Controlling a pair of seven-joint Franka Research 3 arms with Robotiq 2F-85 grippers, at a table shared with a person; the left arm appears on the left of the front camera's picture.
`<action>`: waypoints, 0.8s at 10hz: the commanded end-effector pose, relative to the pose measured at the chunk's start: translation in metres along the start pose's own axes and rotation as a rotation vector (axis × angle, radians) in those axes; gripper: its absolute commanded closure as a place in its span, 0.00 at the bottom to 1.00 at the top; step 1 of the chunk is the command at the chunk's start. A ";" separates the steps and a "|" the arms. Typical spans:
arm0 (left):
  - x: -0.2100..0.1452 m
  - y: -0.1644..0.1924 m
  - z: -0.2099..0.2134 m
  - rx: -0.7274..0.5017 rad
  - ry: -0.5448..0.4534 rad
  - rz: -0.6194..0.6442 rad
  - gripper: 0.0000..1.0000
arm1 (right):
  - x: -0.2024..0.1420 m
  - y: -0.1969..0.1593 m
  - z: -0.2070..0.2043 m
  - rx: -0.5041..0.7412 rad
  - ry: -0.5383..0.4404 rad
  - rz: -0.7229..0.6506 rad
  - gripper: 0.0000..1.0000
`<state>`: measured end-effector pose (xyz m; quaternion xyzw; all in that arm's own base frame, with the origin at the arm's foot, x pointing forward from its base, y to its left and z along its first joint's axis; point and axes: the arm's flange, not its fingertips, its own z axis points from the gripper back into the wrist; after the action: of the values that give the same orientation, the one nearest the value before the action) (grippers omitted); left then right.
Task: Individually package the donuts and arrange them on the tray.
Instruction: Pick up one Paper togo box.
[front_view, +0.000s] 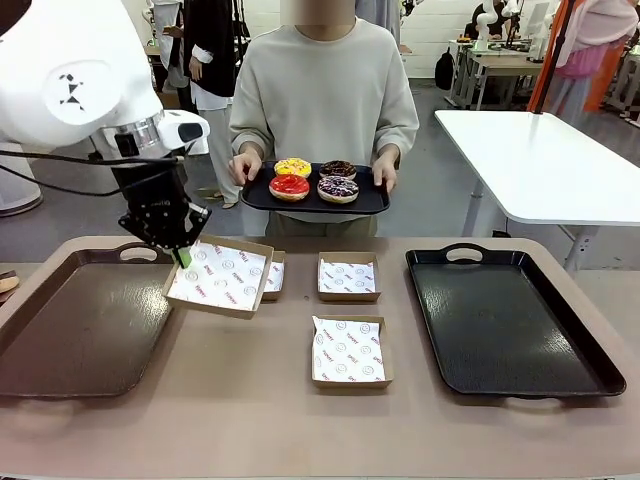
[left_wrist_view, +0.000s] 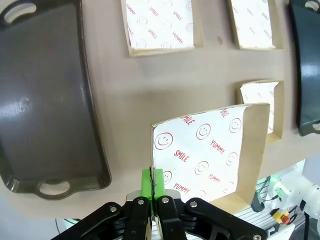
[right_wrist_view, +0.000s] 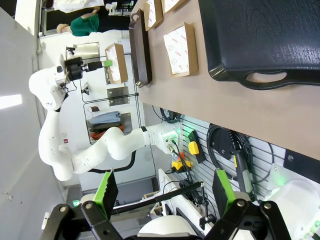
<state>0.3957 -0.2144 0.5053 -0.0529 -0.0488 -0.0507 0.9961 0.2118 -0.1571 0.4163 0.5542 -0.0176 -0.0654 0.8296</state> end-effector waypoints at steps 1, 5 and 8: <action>0.035 -0.006 0.003 -0.018 -0.001 0.025 1.00 | -0.001 -0.001 0.001 0.004 0.000 0.001 0.00; 0.114 -0.011 0.004 -0.018 -0.001 0.087 1.00 | -0.001 -0.001 0.001 0.004 0.000 0.001 0.00; 0.142 -0.008 -0.004 -0.026 -0.019 0.104 1.00 | -0.001 -0.001 0.001 0.004 0.000 0.001 0.00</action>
<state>0.5346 -0.2317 0.5102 -0.0795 -0.0516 -0.0100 0.9954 0.2118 -0.1571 0.4163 0.5541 -0.0176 -0.0654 0.8297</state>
